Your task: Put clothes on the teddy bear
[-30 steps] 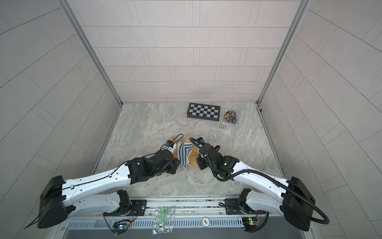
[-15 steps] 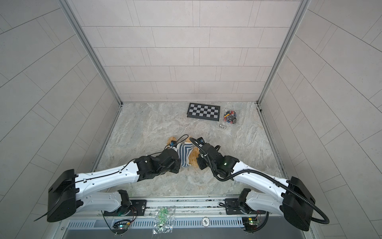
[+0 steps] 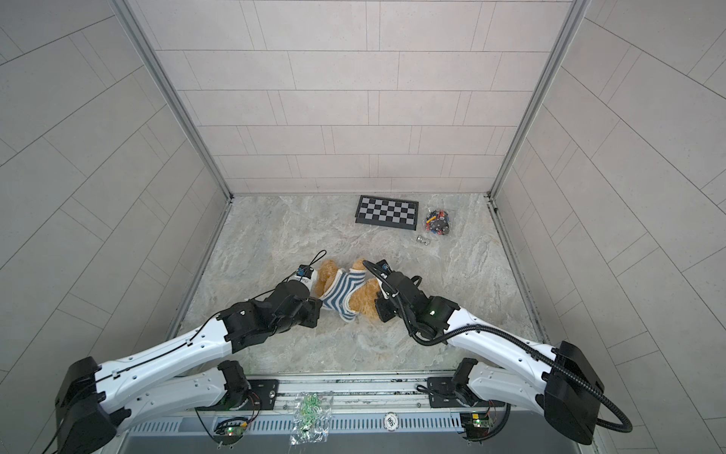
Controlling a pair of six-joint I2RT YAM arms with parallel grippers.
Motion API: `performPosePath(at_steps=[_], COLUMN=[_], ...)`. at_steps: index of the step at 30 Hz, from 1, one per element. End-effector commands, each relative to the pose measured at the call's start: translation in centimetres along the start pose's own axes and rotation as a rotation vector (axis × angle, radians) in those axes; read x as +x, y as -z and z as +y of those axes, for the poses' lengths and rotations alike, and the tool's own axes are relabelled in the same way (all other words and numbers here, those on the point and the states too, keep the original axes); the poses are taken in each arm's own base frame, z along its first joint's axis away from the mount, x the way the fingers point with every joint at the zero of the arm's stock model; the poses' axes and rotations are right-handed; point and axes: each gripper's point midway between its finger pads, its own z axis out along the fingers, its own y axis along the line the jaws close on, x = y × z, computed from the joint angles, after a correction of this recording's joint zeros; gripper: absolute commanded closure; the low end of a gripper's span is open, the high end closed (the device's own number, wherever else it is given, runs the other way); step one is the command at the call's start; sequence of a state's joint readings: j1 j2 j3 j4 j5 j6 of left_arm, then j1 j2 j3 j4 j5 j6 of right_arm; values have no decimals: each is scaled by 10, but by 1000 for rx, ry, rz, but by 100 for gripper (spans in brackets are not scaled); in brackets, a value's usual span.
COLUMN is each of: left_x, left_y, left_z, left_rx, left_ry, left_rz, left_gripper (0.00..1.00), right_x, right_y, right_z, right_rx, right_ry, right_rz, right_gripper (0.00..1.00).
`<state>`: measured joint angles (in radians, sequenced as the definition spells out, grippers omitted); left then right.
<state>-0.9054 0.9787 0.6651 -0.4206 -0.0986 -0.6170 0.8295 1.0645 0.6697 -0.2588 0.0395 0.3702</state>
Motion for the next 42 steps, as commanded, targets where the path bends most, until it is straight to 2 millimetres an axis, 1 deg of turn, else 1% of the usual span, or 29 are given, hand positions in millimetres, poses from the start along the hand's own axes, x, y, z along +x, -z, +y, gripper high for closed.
performPosePath(at_steps=[1, 4, 7, 9, 10, 12, 16, 18, 19, 21, 23, 25, 28, 31, 33, 36, 38, 42], left_x=[14, 12, 5, 0, -2, -4, -7, -7, -7, -8, -9, -10, -11, -11, -11, -11, -12, -10], left_y=[-1, -9, -18, -23, -26, -31, -34, -34, -33, -33, -34, -34, -33, -33, -34, -34, -33, -33], left_z=[15, 4, -5, -14, -19, -27, -37, -36, -36, -38, -39, -41, -41, -41, -43, -44, -44, -42], left_rx=[-55, -10, 11, 34, 50, 80, 122, 119, 119, 124, 130, 134, 132, 133, 140, 148, 147, 142], left_ry=[-27, -16, -9, -6, -3, 6, 27, 27, 29, 30, 33, 35, 37, 41, 43, 49, 49, 48], left_rz=[57, 59, 53, 51, 56, 59, 58, 57, 56, 56, 58, 56, 53, 54, 57, 57, 55, 58], left_gripper=[100, 100, 100, 100, 100, 100, 100, 100, 100, 100, 100, 100, 100, 100, 100, 100, 100, 100], right_x=[-1, 3, 5, 3, 1, -4, -22, -33, -38, -48, -56, -60, -60, -56, -49, -32, -20, -1], right_y=[-1, -13, -22, -24, -24, -19, 1, 11, 15, 19, 16, 8, -5, -17, -25, -38, -45, -49], right_z=[-13, -10, -7, -6, -6, -5, -2, 5, 10, 23, 40, 52, 66, 75, 79, 74, 63, 35], right_rx=[63, 54, 49, 43, 44, 45, 28, 8, -5, -44, -100, -148, -211, -255, -266, -240, -196, -113], right_ry=[9, 12, 4, 3, 2, 0, -10, -8, -4, 6, 11, 1, -28, -42, -34, -37, -40, -62], right_rz=[21, 40, 51, 53, 50, 41, -25, -69, -84, -107, -124, -122, -119, -108, -75, -23, -2, 23], right_gripper=[100, 100, 100, 100, 98, 88, 62, 54, 53, 54, 59, 66, 76, 81, 85, 89, 92, 94])
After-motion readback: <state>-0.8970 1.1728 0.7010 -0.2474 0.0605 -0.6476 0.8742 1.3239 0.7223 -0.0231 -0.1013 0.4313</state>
